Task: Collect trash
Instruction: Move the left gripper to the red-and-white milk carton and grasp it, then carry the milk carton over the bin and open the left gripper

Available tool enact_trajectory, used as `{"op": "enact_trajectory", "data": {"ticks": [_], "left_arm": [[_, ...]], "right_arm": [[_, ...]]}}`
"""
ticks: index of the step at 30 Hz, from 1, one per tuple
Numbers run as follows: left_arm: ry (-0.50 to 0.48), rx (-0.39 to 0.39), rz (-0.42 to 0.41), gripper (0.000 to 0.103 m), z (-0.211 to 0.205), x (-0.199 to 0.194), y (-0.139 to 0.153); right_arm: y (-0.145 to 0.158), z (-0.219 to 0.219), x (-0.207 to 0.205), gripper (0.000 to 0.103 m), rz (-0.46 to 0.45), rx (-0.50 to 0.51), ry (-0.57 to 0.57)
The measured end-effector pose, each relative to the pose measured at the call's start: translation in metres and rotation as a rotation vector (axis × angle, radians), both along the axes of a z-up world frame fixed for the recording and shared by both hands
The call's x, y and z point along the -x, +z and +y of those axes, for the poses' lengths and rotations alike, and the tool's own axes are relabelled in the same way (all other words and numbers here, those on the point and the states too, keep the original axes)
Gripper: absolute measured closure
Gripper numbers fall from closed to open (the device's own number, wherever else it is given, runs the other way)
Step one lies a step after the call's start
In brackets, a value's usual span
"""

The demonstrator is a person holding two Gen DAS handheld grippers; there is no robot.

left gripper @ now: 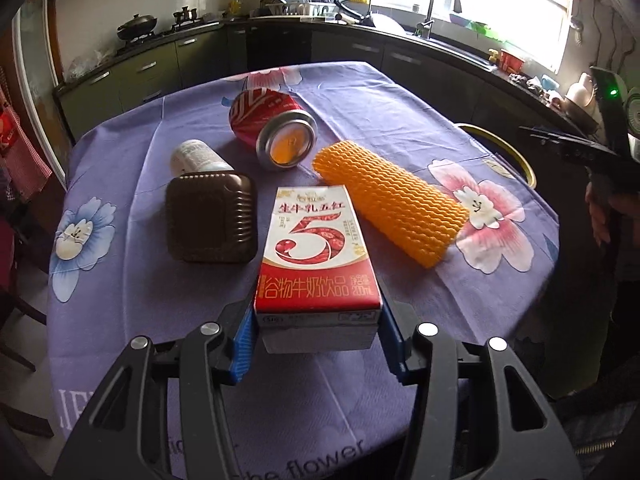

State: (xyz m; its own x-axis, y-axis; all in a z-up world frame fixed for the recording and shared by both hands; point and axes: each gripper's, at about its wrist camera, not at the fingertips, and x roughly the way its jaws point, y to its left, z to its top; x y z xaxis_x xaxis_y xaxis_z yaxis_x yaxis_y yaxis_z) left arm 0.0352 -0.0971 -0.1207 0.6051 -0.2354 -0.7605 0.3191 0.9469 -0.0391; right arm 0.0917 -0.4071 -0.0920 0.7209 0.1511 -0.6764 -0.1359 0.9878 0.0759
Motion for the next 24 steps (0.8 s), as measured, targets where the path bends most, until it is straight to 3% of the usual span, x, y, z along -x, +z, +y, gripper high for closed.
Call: {"op": "enact_trajectory", "data": {"ticks": [19,24], "left_arm": [[-0.048,0.045,-0.063,0.054,0.003,0.008,0.04],[-0.099,0.044,-0.086,0.054,-0.008,0.001,0.058]], "right_arm": [[0.005,-0.002,0.01,0.027,-0.012,0.008,-0.003],[0.009,-0.007,0.012,0.027,-0.021,0.021,-0.015]]}}
